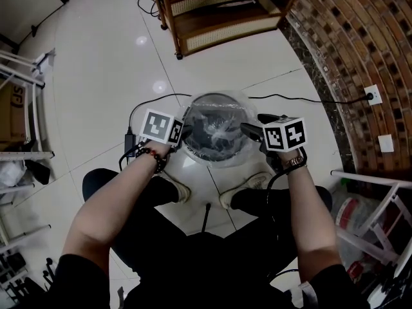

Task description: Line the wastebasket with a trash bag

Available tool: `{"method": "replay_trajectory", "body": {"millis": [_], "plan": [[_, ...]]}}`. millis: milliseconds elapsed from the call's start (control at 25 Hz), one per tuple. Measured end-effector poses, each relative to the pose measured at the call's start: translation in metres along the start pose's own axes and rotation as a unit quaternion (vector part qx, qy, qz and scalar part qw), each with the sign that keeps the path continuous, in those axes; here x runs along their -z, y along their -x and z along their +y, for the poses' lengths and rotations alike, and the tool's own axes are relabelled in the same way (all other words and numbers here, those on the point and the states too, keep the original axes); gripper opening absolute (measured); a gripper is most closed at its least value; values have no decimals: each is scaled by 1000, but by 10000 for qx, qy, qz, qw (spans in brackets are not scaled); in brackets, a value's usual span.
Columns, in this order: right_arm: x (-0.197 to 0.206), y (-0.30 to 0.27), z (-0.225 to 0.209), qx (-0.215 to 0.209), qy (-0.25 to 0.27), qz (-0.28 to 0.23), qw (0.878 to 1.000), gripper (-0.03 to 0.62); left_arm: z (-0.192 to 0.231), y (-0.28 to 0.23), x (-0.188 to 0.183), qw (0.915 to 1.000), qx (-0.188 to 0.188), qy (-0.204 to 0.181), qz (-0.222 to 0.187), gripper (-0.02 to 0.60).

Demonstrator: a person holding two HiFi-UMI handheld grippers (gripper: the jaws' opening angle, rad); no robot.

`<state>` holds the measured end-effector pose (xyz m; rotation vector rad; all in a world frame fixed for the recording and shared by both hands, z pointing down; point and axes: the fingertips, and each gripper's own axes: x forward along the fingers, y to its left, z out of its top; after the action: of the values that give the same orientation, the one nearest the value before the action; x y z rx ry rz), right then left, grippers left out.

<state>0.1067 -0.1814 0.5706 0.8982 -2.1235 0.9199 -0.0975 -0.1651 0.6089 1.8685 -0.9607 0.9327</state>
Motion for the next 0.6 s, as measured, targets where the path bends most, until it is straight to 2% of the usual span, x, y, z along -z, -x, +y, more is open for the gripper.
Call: {"method": "replay_trajectory", "body": {"millis": [200, 600], "plan": [[19, -37, -14, 142, 2, 389, 9991, 310, -6, -17, 5, 9998, 59, -16, 200, 296], [34, -60, -22, 148, -199, 570, 9981, 310, -4, -39, 14, 9990, 112, 12, 429, 295]]}}
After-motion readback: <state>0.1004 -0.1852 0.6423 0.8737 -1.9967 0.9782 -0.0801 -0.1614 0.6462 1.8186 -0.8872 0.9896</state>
